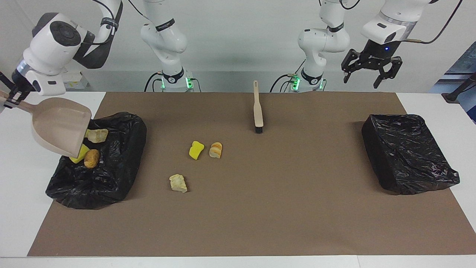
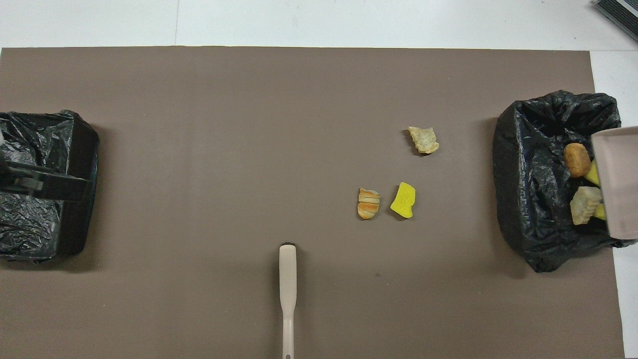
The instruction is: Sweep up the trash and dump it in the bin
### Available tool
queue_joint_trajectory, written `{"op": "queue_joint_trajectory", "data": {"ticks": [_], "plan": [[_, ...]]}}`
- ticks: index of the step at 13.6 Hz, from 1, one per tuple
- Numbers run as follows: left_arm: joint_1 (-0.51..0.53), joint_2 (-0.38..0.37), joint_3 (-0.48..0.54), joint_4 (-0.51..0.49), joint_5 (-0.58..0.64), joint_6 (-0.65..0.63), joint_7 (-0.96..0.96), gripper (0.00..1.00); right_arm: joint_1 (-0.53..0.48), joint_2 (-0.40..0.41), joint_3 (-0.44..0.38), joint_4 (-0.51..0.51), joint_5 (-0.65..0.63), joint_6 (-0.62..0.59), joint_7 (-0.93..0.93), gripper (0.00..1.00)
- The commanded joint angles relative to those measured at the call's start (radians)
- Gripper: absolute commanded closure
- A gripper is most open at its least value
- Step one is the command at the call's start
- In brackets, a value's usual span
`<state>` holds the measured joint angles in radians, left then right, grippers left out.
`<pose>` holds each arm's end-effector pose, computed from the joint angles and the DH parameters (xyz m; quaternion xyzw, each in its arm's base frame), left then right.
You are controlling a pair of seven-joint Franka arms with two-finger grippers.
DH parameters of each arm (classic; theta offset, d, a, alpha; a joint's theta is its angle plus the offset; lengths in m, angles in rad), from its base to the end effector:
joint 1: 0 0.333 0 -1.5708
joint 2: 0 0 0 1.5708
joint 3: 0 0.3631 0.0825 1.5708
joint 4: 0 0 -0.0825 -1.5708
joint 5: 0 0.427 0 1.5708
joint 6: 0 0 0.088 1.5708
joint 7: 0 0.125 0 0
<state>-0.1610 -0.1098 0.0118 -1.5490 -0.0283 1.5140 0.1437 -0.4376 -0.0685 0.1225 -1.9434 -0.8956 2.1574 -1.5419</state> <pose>0.5452 -0.0852 0.7227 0.9883 -0.1471 0.0373 0.0148 0.5721 -0.2300 0.5761 0.6208 0.6657 -0.2405 0.3370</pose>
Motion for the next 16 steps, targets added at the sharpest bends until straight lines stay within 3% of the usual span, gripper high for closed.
{"op": "queue_joint_trajectory", "data": {"ticks": [1, 7, 11, 16], "plan": [[0.032, 0.087, -0.01, 0.13, 0.005, -0.072, 0.028, 0.0, 0.062, -0.01, 0.003, -0.019, 0.162, -0.025, 0.005, 1.0], [0.055, 0.091, -0.009, 0.133, -0.001, -0.072, 0.031, 0.0, 0.212, 0.016, 0.005, -0.012, 0.41, -0.114, 0.179, 1.0], [0.057, 0.067, 0.002, 0.118, 0.01, -0.073, 0.057, 0.0, 0.305, 0.061, 0.006, -0.014, 0.55, -0.185, 0.493, 1.0], [0.057, 0.065, 0.0, 0.113, 0.01, -0.066, 0.057, 0.0, 0.466, 0.116, 0.006, -0.014, 0.701, -0.189, 0.897, 1.0]]}}
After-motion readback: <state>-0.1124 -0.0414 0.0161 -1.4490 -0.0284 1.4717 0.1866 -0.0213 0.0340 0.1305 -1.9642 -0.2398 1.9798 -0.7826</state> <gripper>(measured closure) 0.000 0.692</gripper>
